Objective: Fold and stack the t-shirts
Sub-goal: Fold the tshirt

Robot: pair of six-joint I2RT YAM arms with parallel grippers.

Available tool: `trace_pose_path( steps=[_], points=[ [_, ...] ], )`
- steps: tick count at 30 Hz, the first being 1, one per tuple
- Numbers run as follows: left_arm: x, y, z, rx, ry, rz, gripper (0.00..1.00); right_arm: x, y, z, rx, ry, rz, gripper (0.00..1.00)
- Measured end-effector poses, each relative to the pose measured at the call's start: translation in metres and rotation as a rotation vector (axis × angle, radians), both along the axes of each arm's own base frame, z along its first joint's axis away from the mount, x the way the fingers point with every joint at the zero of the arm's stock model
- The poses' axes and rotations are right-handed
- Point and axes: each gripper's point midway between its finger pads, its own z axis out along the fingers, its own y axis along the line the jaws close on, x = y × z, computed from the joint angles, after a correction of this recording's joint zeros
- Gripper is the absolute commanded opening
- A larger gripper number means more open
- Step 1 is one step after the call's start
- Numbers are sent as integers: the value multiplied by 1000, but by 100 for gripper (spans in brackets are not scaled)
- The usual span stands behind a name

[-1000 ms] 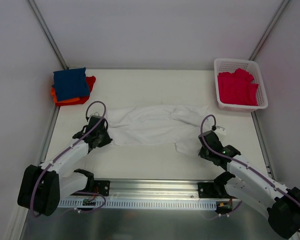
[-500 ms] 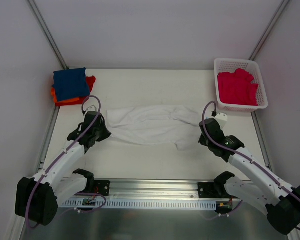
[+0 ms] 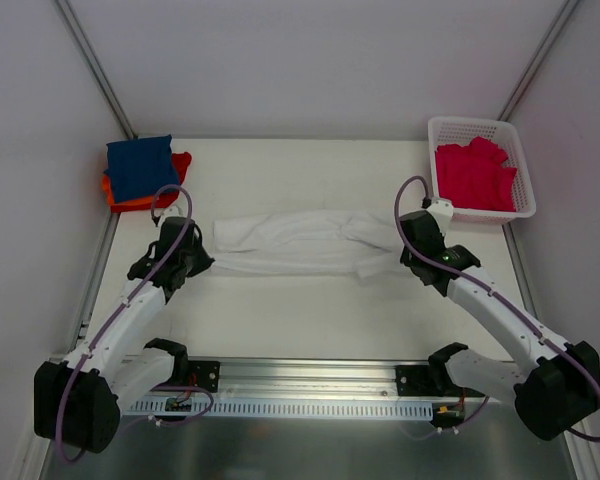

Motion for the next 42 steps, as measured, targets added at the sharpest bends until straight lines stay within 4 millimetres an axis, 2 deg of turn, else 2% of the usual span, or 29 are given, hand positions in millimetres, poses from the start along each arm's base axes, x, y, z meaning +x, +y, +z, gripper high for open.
trace_pose_path(
  steps=[8, 19, 26, 30, 35, 42],
  points=[
    [18, 8, 11, 21, -8, 41, 0, 34, -9, 7, -44, -10, -20, 0],
    [36, 6, -1, 38, 30, 49, 0, 93, -7, 16, -64, -26, -9, 0],
    [49, 11, -8, 57, 50, 74, 0, 125, -2, 10, -67, -12, 6, 0],
    [60, 12, -12, 71, 59, 84, 0, 137, 1, 0, -66, 6, 14, 0],
    [73, 10, -19, 81, 75, 89, 0, 143, 2, -16, -77, 42, 13, 0],
    [90, 15, -26, 99, 89, 114, 0, 153, 2, -27, -80, 66, 9, 0]
  ],
)
